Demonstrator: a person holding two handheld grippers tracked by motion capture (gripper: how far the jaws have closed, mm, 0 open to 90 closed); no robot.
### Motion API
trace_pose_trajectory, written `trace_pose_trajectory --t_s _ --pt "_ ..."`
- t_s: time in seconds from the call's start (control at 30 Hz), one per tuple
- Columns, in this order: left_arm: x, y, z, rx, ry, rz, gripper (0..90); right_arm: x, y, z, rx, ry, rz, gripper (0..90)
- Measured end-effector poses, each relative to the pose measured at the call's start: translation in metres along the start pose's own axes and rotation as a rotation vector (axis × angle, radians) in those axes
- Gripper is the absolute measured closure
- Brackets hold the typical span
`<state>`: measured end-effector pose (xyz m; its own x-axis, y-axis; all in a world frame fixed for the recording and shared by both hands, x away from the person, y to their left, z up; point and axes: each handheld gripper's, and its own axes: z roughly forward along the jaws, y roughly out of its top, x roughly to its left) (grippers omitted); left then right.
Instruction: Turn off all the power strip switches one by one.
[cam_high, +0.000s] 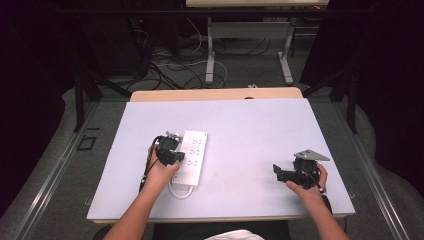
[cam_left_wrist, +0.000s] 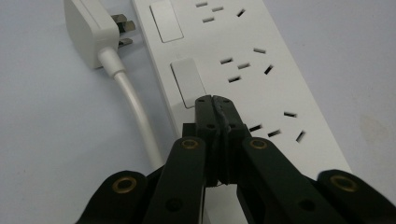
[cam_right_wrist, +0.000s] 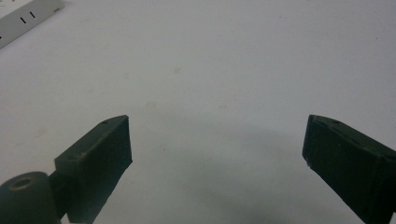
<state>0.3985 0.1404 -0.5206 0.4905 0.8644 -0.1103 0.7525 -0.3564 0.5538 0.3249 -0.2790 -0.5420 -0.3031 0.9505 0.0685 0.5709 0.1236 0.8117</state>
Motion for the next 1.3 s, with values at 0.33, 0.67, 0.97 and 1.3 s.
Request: trace_pose_trajectory --t_s 0.33,0.67,0.97,1.3 --pt "0.0 0.0 0.002 -0.024 0.003 -0.002 90.0 -0.002 0.0 -0.001 -0.006 -0.002 0.0 7.5" --pt "0.008 0.004 0.002 -0.04 -0.004 -0.032 90.0 -0.002 0.001 0.0 -0.007 -0.003 -0.009 7.5" --pt "0.011 0.016 0.007 -0.043 -0.004 -0.057 90.0 -0.001 0.0 0.0 -0.002 -0.004 0.002 7.5" --pt "0.018 0.023 0.013 -0.032 0.006 -0.063 90.0 -0.002 0.0 0.0 -0.001 -0.003 0.001 7.6"
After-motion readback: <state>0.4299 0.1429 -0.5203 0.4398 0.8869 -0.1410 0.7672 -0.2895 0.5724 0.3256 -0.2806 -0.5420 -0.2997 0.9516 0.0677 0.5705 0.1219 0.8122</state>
